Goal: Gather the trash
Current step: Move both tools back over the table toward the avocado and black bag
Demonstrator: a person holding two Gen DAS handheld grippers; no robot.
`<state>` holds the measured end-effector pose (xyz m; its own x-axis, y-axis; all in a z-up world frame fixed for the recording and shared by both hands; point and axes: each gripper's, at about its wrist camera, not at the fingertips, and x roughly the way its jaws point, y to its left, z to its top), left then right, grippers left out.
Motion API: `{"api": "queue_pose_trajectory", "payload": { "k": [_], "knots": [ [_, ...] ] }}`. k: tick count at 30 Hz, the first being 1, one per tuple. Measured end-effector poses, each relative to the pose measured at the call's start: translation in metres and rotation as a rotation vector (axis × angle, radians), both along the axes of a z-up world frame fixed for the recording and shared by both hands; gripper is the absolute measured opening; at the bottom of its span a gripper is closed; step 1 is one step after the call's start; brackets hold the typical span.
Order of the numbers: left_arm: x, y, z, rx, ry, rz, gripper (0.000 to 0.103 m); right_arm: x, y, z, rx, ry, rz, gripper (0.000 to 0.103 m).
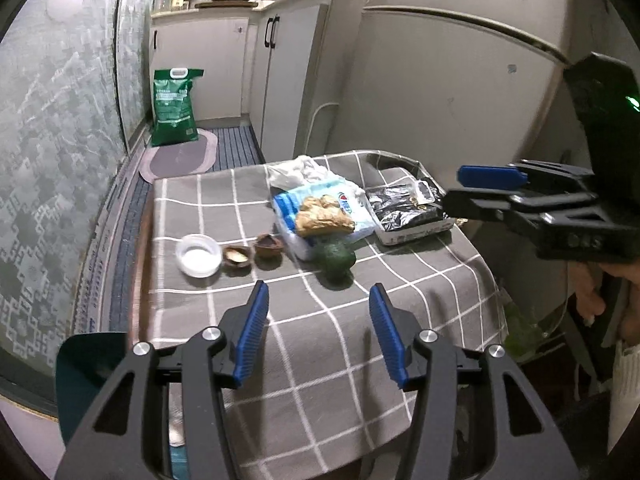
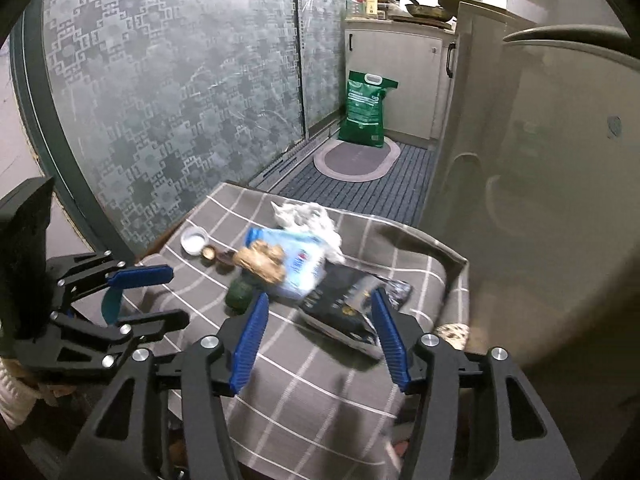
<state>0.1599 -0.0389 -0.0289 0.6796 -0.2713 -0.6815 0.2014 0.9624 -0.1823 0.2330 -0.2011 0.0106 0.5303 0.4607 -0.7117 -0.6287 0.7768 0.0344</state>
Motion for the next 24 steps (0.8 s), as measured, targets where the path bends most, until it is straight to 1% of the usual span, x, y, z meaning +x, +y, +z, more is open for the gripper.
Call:
{"api": "queue_pose_trajectory", "payload": {
  "k": [1,3,10,14,15,17,20,21,24],
  "knots": [
    [0.004,-0.002,-0.003,-0.004,0.006,0.003,0.055,0.0,-0.002,-0.001,-0.008,-0.006,0.003,0.06],
    [0.01,-0.007,-0.006,-0.008,0.009,0.002,0.055,-0.002,-0.005,-0.003,-0.031,-0.025,0.009,0.067],
    [0.026,-0.015,-0.017,-0.007,0.025,0.022,0.055,0.004,-0.019,-0.018,-0.062,-0.033,0.037,0.07],
    [0.032,-0.018,-0.018,-0.002,0.021,0.042,0.054,0.004,-0.018,-0.022,-0.088,-0.056,0.077,0.074],
    [0.033,-0.018,-0.019,0.001,0.021,0.047,0.052,0.004,-0.017,-0.024,-0.098,-0.065,0.088,0.076],
    [0.034,-0.018,-0.02,0.011,0.019,0.059,0.045,0.005,-0.013,-0.026,-0.109,-0.076,0.122,0.077],
    [0.035,-0.018,-0.02,0.013,0.017,0.064,0.038,0.006,-0.007,-0.029,-0.126,-0.084,0.147,0.077],
    [0.034,-0.018,-0.02,0.008,0.018,0.058,0.032,0.007,-0.004,-0.03,-0.134,-0.084,0.149,0.077],
    [0.032,-0.019,-0.018,0.003,0.017,0.051,0.027,0.008,0.001,-0.033,-0.157,-0.09,0.139,0.079]
  ]
}}
